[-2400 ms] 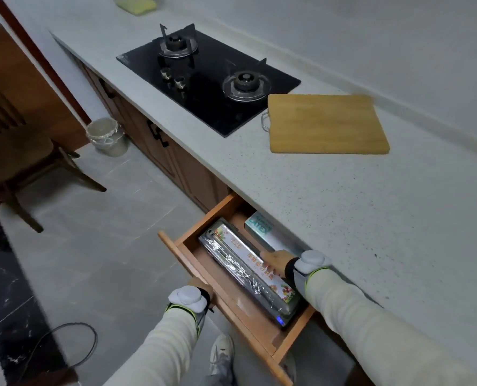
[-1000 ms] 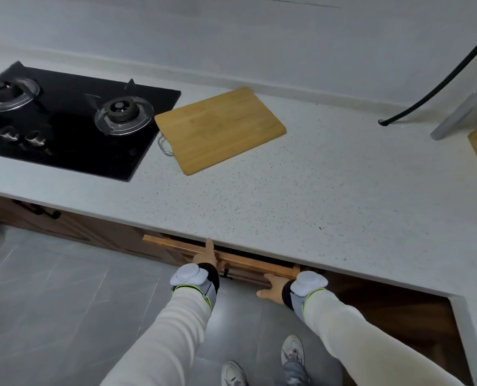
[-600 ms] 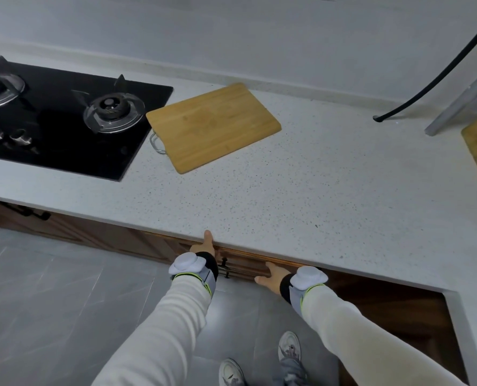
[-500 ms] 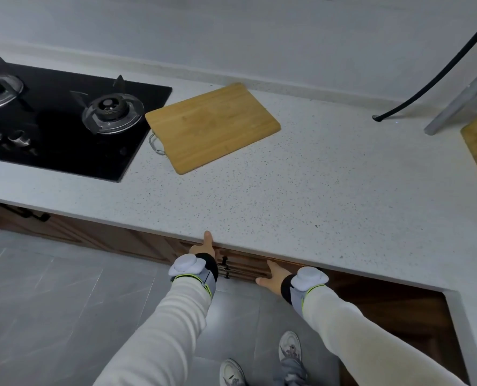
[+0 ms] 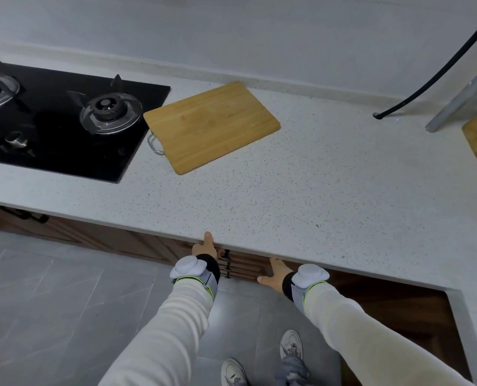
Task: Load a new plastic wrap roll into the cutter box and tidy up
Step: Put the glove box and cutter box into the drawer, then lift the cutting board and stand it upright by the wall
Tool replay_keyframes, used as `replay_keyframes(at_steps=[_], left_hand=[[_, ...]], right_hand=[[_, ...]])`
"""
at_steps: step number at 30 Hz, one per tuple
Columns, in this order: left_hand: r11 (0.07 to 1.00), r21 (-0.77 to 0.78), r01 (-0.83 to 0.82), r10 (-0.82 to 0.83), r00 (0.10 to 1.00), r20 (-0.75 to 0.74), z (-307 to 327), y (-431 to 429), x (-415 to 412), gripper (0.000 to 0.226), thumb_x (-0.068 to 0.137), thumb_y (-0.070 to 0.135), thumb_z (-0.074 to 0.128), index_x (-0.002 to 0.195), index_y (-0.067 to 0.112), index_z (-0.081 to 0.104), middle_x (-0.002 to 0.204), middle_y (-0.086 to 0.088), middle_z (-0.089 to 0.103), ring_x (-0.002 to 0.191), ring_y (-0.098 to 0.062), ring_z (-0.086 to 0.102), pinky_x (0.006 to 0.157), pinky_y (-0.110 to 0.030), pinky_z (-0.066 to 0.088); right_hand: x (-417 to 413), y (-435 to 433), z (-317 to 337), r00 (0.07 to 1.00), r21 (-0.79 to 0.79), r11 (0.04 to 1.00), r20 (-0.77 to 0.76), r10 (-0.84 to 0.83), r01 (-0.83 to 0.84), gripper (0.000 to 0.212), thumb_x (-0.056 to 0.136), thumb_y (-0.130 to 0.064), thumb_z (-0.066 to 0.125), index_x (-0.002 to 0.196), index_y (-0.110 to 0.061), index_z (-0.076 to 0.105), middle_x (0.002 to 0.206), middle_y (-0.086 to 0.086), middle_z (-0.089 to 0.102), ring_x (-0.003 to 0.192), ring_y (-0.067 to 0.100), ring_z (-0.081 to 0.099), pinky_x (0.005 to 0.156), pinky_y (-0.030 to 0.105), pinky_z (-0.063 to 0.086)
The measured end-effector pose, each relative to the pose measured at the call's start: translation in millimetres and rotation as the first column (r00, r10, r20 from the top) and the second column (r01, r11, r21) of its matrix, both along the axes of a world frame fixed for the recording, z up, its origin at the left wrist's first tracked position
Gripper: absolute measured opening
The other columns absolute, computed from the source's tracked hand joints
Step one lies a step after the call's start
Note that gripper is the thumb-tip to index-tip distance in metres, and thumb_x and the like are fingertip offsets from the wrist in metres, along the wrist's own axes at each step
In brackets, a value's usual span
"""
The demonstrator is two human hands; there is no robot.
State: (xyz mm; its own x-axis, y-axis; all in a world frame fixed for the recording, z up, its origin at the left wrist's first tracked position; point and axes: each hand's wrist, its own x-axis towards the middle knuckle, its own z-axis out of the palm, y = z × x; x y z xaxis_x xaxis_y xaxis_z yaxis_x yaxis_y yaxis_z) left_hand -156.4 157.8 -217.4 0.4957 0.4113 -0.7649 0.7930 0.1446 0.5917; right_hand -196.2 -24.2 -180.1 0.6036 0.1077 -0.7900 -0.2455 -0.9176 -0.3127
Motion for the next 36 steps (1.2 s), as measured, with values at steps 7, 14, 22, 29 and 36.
replay_keyframes(at_steps=[7, 14, 22, 29, 36], left_hand=[[0.965, -0.217, -0.145, 0.17, 0.981, 0.099, -6, -1, 2, 0.057, 0.097, 0.036, 0.045, 0.13, -0.009, 0.043, 0.113, -0.024, 0.06, 0.087, -0.028, 0.058, 0.091, -0.037, 0.049], [0.953, -0.251, -0.169, 0.196, 0.977, 0.084, -7, 1, 1, 0.058, 0.095, 0.037, 0.048, 0.134, -0.005, 0.04, 0.104, -0.015, 0.054, 0.086, -0.027, 0.055, 0.092, -0.038, 0.048], [0.997, -0.035, 0.069, -0.068, 0.998, 0.019, 16, -1, -3, 0.066, 0.098, 0.043, 0.036, 0.137, -0.01, 0.035, 0.137, -0.025, 0.047, 0.123, -0.041, 0.049, 0.107, -0.045, 0.038], [0.985, -0.158, 0.067, -0.064, 0.998, 0.021, 35, 14, -14, 0.056, 0.1, 0.045, 0.03, 0.126, -0.002, 0.046, 0.116, -0.027, 0.062, 0.08, -0.034, 0.063, 0.075, -0.041, 0.053], [0.95, -0.296, 0.099, -0.09, 0.995, 0.045, 69, 27, -3, 0.07, 0.099, 0.05, 0.022, 0.072, -0.001, 0.061, 0.047, -0.01, 0.067, 0.053, -0.022, 0.062, 0.042, -0.02, 0.049]], right_hand=[[1, 1, -4, 1.0, -0.018, 1.0, 0.007, 0.023, -0.023, 0.069, 0.093, -0.04, 0.049, 0.147, -0.009, 0.019, 0.155, 0.01, 0.013, 0.141, 0.025, 0.025, 0.113, 0.029, 0.025], [-1, 3, -6, 0.996, -0.062, 0.994, -0.041, 0.083, -0.085, 0.066, 0.094, -0.045, 0.045, 0.147, -0.013, 0.022, 0.157, 0.009, 0.006, 0.143, 0.024, 0.022, 0.115, 0.03, 0.023], [6, 3, 15, 0.998, -0.002, 0.999, -0.045, 0.039, -0.039, 0.059, 0.096, -0.041, 0.044, 0.146, -0.013, 0.029, 0.155, 0.006, 0.025, 0.141, 0.023, 0.029, 0.113, 0.027, 0.023], [17, 5, 44, 0.998, 0.088, 0.995, -0.021, -0.052, 0.053, 0.035, 0.096, -0.033, 0.048, 0.114, -0.005, 0.06, 0.132, 0.012, 0.055, 0.123, 0.028, 0.051, 0.107, 0.034, 0.039], [45, 14, 73, 0.996, 0.216, 0.973, 0.021, -0.091, 0.084, 0.027, 0.096, -0.025, 0.047, 0.081, -0.006, 0.061, 0.109, 0.02, 0.066, 0.091, 0.026, 0.06, 0.082, 0.032, 0.045]])
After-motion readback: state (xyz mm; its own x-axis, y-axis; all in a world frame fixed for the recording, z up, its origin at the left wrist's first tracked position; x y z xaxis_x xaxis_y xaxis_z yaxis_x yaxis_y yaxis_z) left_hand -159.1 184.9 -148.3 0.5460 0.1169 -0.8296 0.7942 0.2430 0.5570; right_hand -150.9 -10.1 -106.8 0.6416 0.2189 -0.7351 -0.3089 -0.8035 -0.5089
